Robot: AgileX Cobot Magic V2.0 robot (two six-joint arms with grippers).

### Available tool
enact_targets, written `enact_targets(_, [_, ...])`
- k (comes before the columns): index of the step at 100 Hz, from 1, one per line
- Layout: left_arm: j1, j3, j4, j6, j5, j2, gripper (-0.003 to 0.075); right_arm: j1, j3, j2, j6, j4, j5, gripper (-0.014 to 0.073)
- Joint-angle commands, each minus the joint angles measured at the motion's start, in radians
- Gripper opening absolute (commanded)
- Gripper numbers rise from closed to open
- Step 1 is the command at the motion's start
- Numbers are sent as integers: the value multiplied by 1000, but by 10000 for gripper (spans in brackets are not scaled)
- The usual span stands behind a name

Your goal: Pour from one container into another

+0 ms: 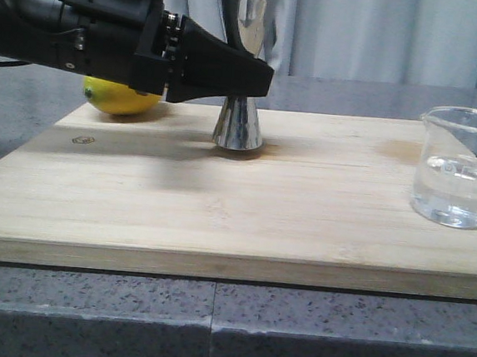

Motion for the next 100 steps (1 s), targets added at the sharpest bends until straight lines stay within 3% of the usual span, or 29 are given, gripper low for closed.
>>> enact_targets(1, [-9,-28,-79,3,116,-46,19,1,-60,32,-21,27,-47,628])
enact_targets(46, [-9,-28,-79,3,107,-46,17,1,-92,39,-26,31,12,628])
enact_targets(74, [-9,-28,-79,3,107,-46,7,1,-92,39,-93,147,16,628])
enact_targets(91, [-9,-28,-79,3,107,-46,8,61,-78,13,-86,122,-95,628])
enact_targets(100, [-9,-28,-79,3,107,-46,8,129,-46,2,-13,53,-184,628])
